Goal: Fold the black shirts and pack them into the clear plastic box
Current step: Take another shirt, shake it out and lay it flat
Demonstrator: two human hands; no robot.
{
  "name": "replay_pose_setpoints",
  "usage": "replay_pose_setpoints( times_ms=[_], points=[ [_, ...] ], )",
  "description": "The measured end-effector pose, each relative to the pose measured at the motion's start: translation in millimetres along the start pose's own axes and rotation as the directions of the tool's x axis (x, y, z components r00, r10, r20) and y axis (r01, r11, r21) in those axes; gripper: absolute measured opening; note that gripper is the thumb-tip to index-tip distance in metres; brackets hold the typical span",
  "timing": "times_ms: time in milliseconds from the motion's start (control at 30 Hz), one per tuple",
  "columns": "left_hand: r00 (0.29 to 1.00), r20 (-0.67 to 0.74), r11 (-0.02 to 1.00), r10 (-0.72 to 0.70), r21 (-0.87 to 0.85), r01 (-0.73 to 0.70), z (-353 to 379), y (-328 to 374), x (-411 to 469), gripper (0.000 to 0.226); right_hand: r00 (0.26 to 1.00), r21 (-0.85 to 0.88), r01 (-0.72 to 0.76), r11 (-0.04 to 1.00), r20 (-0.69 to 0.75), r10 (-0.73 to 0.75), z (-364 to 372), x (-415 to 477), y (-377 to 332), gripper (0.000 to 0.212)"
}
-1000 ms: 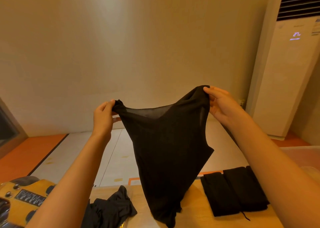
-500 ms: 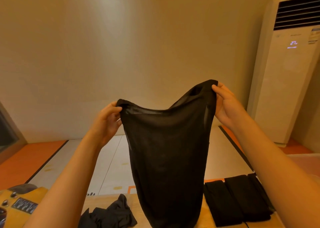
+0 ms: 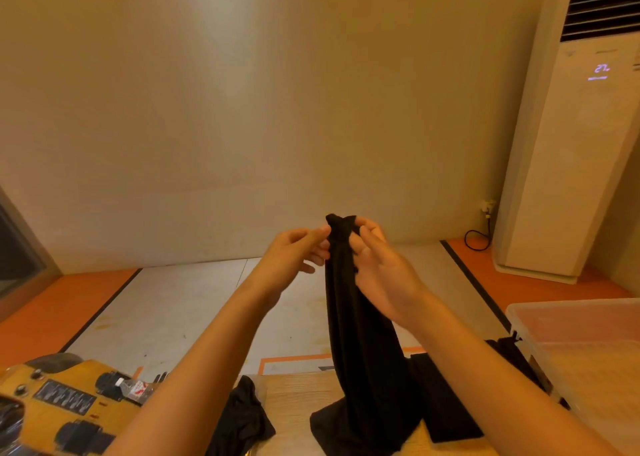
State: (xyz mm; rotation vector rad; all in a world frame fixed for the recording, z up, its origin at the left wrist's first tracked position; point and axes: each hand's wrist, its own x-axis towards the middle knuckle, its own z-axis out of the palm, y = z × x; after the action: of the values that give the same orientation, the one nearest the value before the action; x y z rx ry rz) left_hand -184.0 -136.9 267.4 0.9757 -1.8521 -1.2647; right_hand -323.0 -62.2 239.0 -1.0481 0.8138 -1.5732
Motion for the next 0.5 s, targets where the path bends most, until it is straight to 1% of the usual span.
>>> replay_pose_setpoints(
  times_ms=[67,167,233,300,333,367,400,433,467,500],
  points=[
    [0.998,0.030,0.994,-0.051,-0.091,0.053,9.8,-5.8,-1.7,0.040,1.000,-0.073,-0.006,0.997,0.011,0.007,5.5,-4.6,10.2,0.053],
    [0.996,0.038,0.965,-0.081,-0.249,0.088,23.1,-10.7,-4.2,0.044,1.000,-0.276,-0.007,0.961,-0.010,0.005,17.6,-11.6,23.5,0.061],
    [0.994,-0.010,0.945,-0.111,-0.310,0.103,27.4,-11.9,-5.2,0.041,1.000,-0.411,-0.007,0.912,0.006,0.010,23.4,-15.2,31.4,0.055],
    [0.984,-0.046,0.932,-0.170,-0.331,0.145,27.2,-12.6,-5.0,0.033,1.000,-0.525,-0.009,0.851,0.008,0.016,26.5,-17.5,39.1,0.052],
    [0.975,-0.061,0.915,-0.213,-0.364,0.177,26.3,-13.4,-4.1,0.028,1.000,-0.594,0.007,0.805,0.016,0.004,26.4,-19.3,42.8,0.051],
    [0.962,-0.074,0.884,-0.263,-0.419,0.209,24.7,-13.9,-3.2,0.025,0.998,-0.693,0.059,0.719,0.053,-0.031,24.5,-20.6,46.7,0.050],
    [0.946,-0.094,0.851,-0.311,-0.471,0.233,22.2,-14.3,-1.8,0.023,0.991,-0.787,0.128,0.604,0.119,-0.056,22.9,-21.9,51.4,0.048],
    [0.933,-0.111,0.830,-0.343,-0.501,0.245,18.7,-14.6,-0.8,0.023,0.980,-0.842,0.193,0.505,0.191,-0.056,21.7,-24.1,55.5,0.047],
    [0.929,-0.121,0.834,-0.351,-0.491,0.251,15.0,-15.4,0.8,0.023,0.970,-0.854,0.232,0.466,0.236,-0.051,19.2,-25.9,61.2,0.047],
    [0.934,-0.118,0.848,-0.339,-0.468,0.248,11.6,-15.4,1.8,0.023,0.967,-0.838,0.247,0.486,0.242,-0.074,17.3,-28.1,64.9,0.045]
  ],
)
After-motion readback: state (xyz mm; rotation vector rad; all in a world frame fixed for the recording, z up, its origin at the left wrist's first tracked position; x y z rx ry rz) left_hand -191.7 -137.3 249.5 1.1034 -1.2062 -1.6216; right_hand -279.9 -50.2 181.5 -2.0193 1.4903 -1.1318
